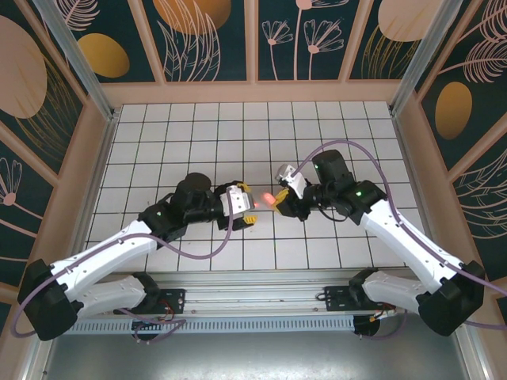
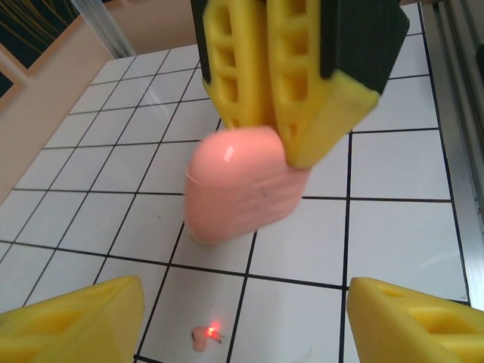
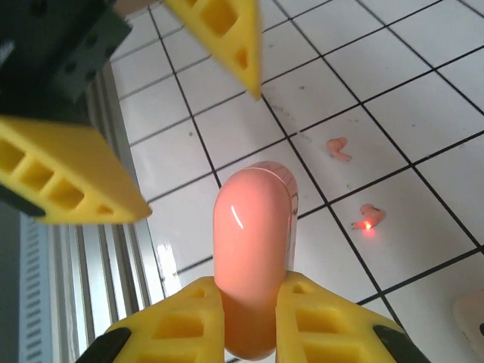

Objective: Insert the wireless bluetooth earbuds into the charging case

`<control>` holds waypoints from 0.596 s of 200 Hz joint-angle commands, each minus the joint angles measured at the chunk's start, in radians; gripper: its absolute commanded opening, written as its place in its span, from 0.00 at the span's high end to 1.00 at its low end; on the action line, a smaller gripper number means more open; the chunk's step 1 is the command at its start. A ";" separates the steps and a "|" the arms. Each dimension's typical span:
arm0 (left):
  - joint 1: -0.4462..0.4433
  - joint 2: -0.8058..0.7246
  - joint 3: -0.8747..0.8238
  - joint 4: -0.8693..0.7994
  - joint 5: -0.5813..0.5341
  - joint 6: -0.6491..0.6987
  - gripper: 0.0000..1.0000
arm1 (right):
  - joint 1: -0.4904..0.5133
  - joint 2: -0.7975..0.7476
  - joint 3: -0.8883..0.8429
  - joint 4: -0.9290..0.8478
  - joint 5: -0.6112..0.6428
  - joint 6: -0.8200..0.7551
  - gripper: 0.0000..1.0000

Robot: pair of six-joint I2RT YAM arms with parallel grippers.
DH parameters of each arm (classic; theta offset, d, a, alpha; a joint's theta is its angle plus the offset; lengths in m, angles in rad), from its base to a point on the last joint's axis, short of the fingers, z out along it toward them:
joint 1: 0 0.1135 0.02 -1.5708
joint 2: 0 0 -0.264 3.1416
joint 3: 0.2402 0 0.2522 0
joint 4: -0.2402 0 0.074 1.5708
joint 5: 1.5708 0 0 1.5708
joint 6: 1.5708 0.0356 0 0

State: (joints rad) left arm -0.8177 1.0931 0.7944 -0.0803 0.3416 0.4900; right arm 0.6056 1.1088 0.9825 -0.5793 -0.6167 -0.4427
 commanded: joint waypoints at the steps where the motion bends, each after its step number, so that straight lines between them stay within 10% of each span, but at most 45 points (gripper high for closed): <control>1: -0.003 0.023 0.038 -0.052 0.036 0.033 0.33 | -0.007 0.001 0.030 -0.103 -0.047 -0.250 0.86; 119: -0.003 0.102 0.111 -0.191 0.206 0.193 0.54 | 0.091 0.035 0.056 -0.074 -0.041 -0.493 0.89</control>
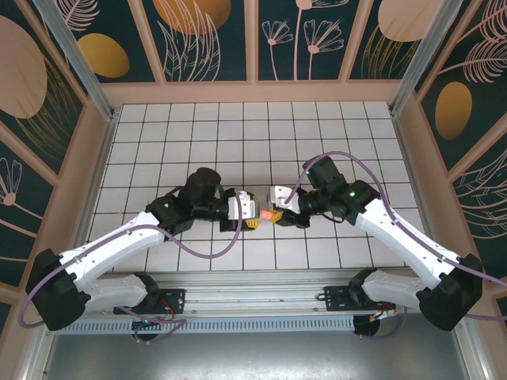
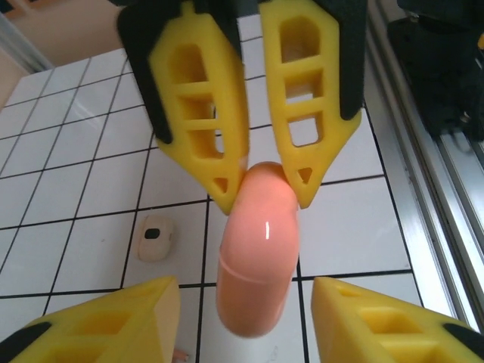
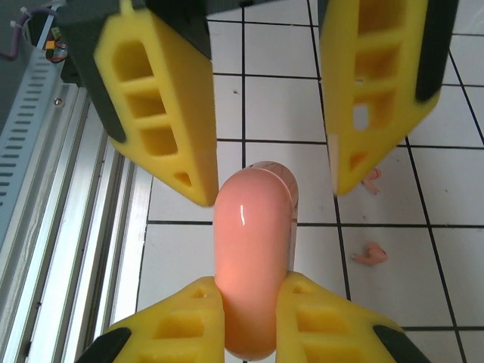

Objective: Insert the wireless bluetooth earbuds into the charging case

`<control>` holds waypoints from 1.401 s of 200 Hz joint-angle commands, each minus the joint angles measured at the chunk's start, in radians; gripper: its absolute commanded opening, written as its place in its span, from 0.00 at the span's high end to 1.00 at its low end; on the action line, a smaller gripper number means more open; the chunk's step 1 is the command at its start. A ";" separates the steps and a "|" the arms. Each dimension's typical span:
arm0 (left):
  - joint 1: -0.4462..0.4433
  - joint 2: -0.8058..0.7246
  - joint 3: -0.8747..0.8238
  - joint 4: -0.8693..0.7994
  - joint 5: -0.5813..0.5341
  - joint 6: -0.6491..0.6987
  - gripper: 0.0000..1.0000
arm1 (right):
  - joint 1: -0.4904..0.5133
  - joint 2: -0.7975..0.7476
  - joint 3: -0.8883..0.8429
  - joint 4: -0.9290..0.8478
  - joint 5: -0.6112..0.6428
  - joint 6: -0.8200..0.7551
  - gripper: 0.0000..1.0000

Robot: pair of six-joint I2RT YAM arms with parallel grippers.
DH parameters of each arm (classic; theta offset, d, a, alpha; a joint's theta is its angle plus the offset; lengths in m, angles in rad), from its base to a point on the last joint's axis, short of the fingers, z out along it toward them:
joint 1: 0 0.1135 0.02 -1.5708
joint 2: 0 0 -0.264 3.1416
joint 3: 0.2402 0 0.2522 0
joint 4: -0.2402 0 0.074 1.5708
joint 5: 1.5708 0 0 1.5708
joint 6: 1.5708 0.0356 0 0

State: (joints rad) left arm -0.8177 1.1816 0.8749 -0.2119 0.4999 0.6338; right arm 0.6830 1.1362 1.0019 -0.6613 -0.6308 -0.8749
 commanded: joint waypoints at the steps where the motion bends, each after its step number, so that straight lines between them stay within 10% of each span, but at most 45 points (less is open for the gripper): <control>1: -0.003 0.013 0.030 -0.059 0.048 0.049 0.54 | 0.013 0.007 0.037 0.009 -0.027 -0.061 0.89; 116: -0.002 0.007 0.015 -0.005 0.087 0.003 0.86 | 0.024 -0.077 -0.042 0.152 -0.047 -0.010 0.81; 189: -0.003 -0.086 -0.184 0.392 0.176 -0.283 0.87 | -0.129 -0.453 -0.366 0.558 -0.205 0.359 0.56; 280: -0.003 -0.067 -0.200 0.521 0.251 -0.381 0.87 | -0.129 -0.371 -0.375 0.687 -0.367 0.476 0.53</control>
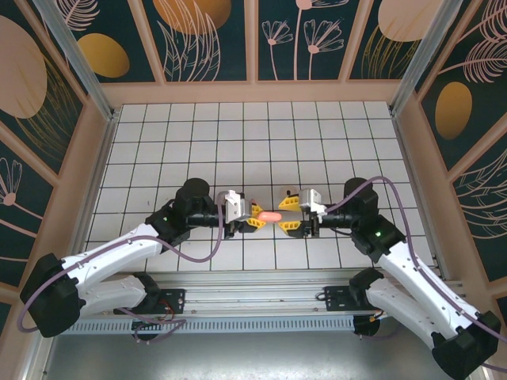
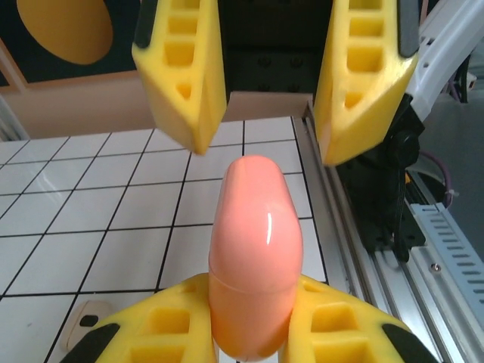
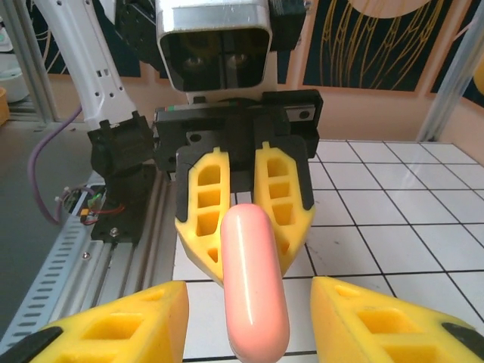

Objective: Insert the wireless bluetooth earbuds into the charging case

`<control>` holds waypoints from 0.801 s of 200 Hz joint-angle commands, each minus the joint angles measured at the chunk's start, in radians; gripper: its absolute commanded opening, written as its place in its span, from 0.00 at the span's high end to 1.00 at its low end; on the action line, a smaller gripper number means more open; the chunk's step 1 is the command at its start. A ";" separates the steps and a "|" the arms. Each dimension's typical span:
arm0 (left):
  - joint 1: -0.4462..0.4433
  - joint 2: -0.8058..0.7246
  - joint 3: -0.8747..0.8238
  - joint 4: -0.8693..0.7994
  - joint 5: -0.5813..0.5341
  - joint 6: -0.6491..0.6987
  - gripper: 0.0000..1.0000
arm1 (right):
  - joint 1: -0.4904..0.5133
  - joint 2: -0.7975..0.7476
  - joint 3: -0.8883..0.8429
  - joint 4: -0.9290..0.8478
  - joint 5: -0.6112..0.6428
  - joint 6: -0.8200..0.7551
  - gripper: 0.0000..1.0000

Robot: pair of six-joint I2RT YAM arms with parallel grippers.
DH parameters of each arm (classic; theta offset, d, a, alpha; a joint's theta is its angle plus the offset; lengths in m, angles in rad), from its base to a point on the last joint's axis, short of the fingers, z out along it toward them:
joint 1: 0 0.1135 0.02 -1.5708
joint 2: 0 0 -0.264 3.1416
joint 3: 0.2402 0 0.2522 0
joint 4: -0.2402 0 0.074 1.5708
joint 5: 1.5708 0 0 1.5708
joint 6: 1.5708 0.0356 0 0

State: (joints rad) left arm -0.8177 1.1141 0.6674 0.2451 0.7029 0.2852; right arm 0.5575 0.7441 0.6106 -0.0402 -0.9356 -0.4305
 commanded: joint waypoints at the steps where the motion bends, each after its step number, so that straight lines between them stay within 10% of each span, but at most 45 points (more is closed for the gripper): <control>1: -0.002 0.001 0.008 0.064 0.048 -0.034 0.87 | -0.004 0.022 0.016 0.068 -0.063 0.031 0.53; 105: -0.002 0.012 0.034 0.053 0.058 -0.039 0.86 | 0.005 0.092 0.064 0.015 -0.093 -0.024 0.83; 160: -0.002 0.017 0.046 0.031 0.054 -0.037 0.70 | 0.008 0.108 0.138 -0.143 -0.041 -0.146 0.85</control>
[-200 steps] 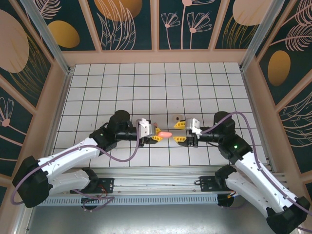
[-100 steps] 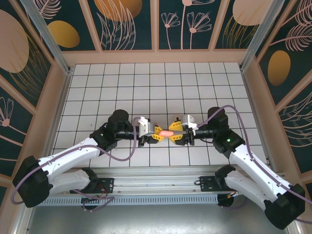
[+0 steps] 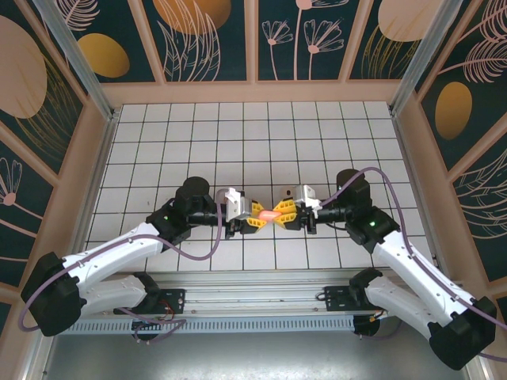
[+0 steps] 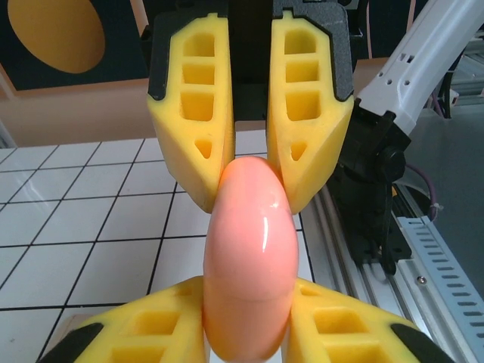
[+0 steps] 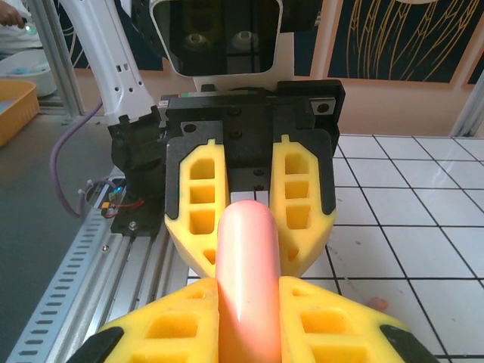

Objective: Insert the wireless bluetooth earbuds into the charging case

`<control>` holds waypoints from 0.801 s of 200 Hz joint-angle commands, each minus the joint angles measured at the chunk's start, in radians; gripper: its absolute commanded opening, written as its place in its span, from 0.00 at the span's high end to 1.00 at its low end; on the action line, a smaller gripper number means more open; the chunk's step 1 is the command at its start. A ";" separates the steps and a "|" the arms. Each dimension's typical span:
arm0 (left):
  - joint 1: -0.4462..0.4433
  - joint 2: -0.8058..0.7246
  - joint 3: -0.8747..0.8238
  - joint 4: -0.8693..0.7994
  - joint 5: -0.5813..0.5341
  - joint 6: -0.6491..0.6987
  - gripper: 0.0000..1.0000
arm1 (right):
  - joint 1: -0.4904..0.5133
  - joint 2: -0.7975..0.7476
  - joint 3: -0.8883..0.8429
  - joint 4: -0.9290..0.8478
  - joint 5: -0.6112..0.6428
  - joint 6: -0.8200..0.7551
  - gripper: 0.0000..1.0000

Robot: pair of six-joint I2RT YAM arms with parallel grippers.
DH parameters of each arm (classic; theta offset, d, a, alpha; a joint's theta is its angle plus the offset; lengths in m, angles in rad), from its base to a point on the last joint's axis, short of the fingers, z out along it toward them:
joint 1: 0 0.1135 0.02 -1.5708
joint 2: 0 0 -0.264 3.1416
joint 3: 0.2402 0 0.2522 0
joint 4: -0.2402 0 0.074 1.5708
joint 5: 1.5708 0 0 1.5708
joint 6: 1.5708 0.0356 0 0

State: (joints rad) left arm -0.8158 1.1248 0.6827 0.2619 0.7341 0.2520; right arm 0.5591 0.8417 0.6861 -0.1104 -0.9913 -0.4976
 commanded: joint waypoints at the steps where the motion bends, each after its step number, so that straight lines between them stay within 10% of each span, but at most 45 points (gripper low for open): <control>1: -0.004 0.006 0.031 0.015 0.022 -0.003 0.70 | 0.006 0.010 0.064 -0.076 0.015 -0.080 0.84; 90: -0.005 0.010 0.049 0.014 0.025 -0.019 0.61 | 0.018 0.018 0.067 -0.060 0.018 -0.087 0.84; 160: -0.004 0.021 0.064 -0.030 0.027 0.002 0.79 | 0.021 0.012 0.069 -0.053 0.033 -0.081 0.81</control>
State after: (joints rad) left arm -0.8158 1.1362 0.7067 0.2497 0.7368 0.2455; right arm 0.5709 0.8604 0.7284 -0.1711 -0.9665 -0.5705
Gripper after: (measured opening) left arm 0.226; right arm 0.189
